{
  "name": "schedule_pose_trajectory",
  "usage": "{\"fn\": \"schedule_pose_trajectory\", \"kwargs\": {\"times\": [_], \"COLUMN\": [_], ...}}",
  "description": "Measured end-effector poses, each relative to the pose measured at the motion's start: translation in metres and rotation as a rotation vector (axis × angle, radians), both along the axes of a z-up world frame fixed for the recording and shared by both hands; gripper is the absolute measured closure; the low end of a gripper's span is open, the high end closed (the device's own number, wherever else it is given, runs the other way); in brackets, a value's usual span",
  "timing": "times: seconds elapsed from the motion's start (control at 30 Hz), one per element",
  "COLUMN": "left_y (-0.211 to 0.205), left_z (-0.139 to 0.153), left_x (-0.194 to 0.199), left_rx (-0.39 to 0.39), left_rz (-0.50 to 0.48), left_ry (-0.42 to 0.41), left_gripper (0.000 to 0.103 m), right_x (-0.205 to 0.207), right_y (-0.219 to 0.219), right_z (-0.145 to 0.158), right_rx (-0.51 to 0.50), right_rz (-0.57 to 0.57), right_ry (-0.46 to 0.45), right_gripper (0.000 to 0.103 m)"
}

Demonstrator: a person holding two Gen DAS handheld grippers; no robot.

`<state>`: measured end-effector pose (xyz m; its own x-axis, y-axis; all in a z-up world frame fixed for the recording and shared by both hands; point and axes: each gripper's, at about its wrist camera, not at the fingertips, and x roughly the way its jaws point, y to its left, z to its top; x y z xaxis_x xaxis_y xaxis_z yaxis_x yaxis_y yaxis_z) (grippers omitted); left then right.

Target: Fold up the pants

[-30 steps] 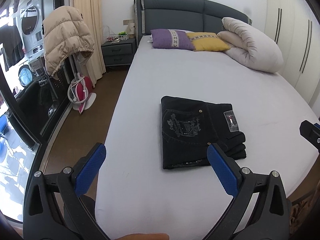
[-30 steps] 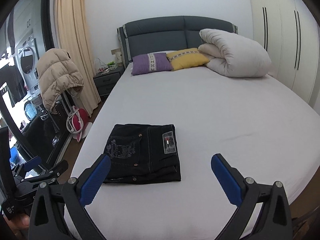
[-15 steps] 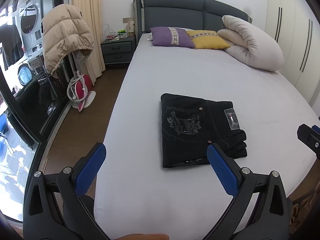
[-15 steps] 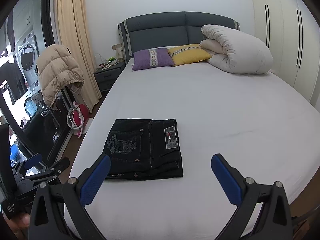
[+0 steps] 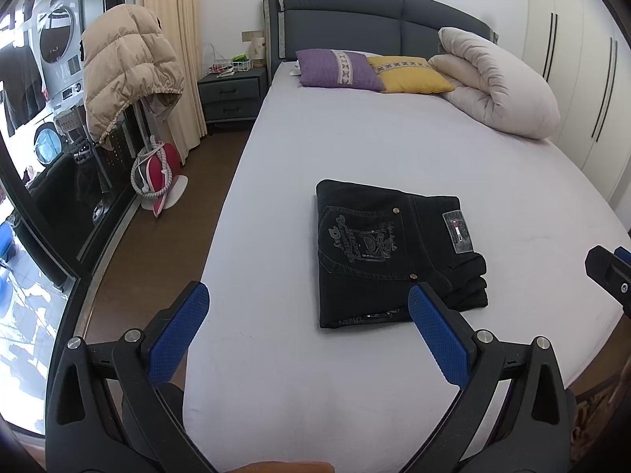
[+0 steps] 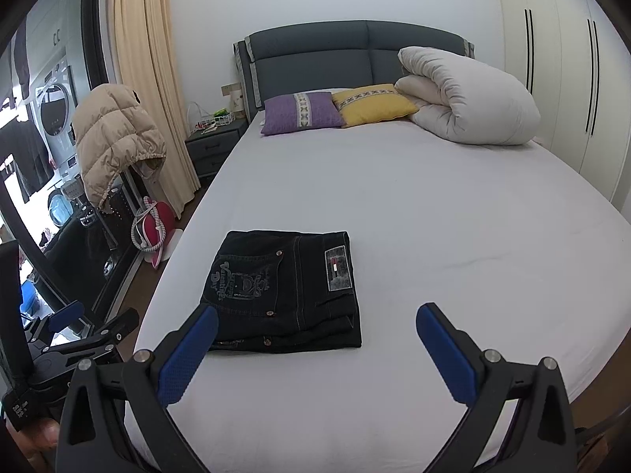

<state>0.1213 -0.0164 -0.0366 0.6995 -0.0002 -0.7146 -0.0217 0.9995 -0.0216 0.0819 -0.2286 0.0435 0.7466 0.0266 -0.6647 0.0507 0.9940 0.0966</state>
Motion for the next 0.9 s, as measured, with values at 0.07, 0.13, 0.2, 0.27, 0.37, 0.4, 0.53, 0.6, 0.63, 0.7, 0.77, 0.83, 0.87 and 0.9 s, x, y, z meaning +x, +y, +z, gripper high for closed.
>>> {"fn": "schedule_pose_trajectory", "kwargs": {"times": [0.07, 0.13, 0.2, 0.27, 0.37, 0.4, 0.53, 0.6, 0.63, 0.7, 0.77, 0.83, 0.87, 0.9], "left_y": [0.0003, 0.0002, 0.0004, 0.0007, 0.0011, 0.0012, 0.0015, 0.0015, 0.0017, 0.0015, 0.0016, 0.0016, 0.0016, 0.0017], "left_z": [-0.0006, -0.0011, -0.0015, -0.0018, -0.0022, -0.0024, -0.0030, -0.0029, -0.0033, -0.0029, -0.0030, -0.0029, -0.0029, -0.0028], "left_x": [0.0005, 0.0012, 0.0020, 0.0025, 0.0028, 0.0031, 0.0032, 0.0031, 0.0031, 0.0031, 0.0033, 0.0034, 0.0034, 0.0033], "left_rx": [-0.002, -0.003, -0.004, -0.005, -0.006, -0.008, -0.009, -0.010, -0.009, -0.010, -0.009, -0.010, -0.009, -0.009], "left_rz": [-0.001, -0.003, -0.004, -0.005, -0.004, -0.004, -0.002, -0.002, -0.002, -0.002, -0.002, -0.002, -0.003, -0.003], "left_ry": [0.002, 0.004, 0.006, 0.008, 0.011, 0.013, 0.016, 0.015, 0.015, 0.015, 0.015, 0.015, 0.015, 0.015], "left_gripper": [0.000, 0.000, 0.000, 0.000, 0.000, 0.000, 0.000, 0.000, 0.000, 0.000, 0.000, 0.000, 0.000, 0.000], "right_x": [0.0002, 0.0018, 0.0032, 0.0039, 0.0048, 0.0049, 0.0053, 0.0057, 0.0057, 0.0067, 0.0067, 0.0062, 0.0064, 0.0067], "right_y": [-0.0001, -0.0008, -0.0015, -0.0019, -0.0028, -0.0035, -0.0036, -0.0036, -0.0035, -0.0043, -0.0042, -0.0042, -0.0043, -0.0042], "right_z": [-0.0007, -0.0028, -0.0044, -0.0052, -0.0055, -0.0051, -0.0050, -0.0052, -0.0051, -0.0063, -0.0063, -0.0065, -0.0064, -0.0060], "right_rx": [0.000, -0.002, -0.003, -0.004, -0.003, -0.003, -0.002, -0.002, -0.002, -0.001, -0.001, -0.001, -0.002, -0.001], "right_rz": [0.000, 0.003, 0.004, 0.005, 0.007, 0.007, 0.008, 0.009, 0.010, 0.012, 0.012, 0.012, 0.012, 0.012], "right_ry": [0.001, 0.004, 0.007, 0.011, 0.013, 0.014, 0.015, 0.016, 0.016, 0.018, 0.018, 0.018, 0.017, 0.017], "right_gripper": [0.000, 0.000, 0.000, 0.000, 0.000, 0.000, 0.000, 0.000, 0.000, 0.000, 0.000, 0.000, 0.000, 0.000]}}
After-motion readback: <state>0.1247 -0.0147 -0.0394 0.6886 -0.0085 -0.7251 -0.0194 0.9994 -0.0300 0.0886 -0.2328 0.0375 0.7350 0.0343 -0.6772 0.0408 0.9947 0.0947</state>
